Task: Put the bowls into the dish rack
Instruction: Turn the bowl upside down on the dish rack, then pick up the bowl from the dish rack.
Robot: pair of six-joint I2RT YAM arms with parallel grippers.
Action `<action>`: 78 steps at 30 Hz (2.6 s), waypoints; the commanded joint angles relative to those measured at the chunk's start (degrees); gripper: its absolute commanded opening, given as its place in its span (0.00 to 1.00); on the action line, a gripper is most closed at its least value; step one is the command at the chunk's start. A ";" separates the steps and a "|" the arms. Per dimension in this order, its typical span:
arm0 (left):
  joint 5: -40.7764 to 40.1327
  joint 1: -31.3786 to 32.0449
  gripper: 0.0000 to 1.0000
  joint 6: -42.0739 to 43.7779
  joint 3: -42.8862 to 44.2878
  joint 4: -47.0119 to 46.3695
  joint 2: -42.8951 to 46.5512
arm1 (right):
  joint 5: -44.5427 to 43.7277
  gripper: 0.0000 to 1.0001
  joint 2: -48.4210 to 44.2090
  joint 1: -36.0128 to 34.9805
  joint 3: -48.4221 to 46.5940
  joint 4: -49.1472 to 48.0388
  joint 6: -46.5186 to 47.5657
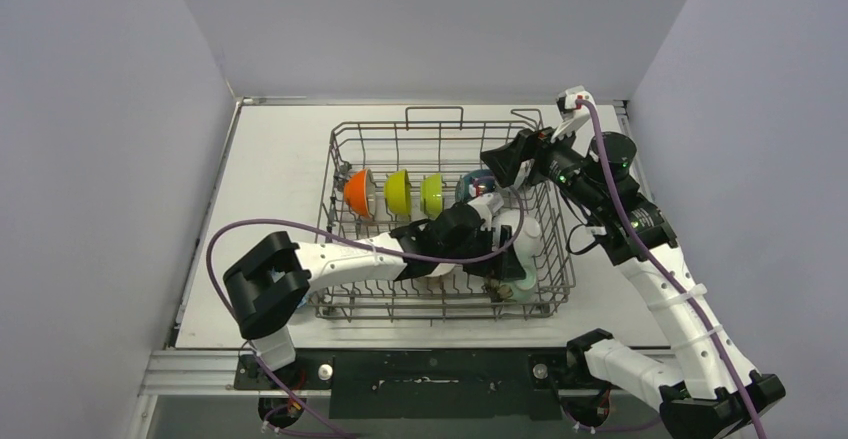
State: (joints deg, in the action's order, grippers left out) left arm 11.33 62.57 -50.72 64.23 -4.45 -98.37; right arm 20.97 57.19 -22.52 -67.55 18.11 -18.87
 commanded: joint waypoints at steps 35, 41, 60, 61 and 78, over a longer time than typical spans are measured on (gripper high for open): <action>-11.63 2.47 0.96 20.10 6.55 0.73 6.55 | -0.26 0.90 -1.77 0.34 0.54 -1.18 0.17; -19.67 -0.84 0.96 22.89 0.38 1.32 14.99 | 0.37 0.90 -1.39 0.32 0.56 -1.67 -0.18; -18.63 -20.76 0.96 37.64 -16.38 20.60 44.87 | 13.01 0.96 6.79 -1.48 5.14 -0.80 1.49; -17.74 -22.05 0.96 37.28 -16.27 21.78 45.67 | 13.26 0.98 8.05 -2.75 5.30 -0.15 2.09; -7.79 -40.80 0.96 25.73 -13.82 29.73 46.01 | -3.38 0.84 32.96 -32.72 -4.99 12.01 5.26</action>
State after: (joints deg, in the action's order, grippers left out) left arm -0.97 25.12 -21.28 47.86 25.93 -52.84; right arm 24.27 86.54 -52.07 -68.31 26.37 -14.66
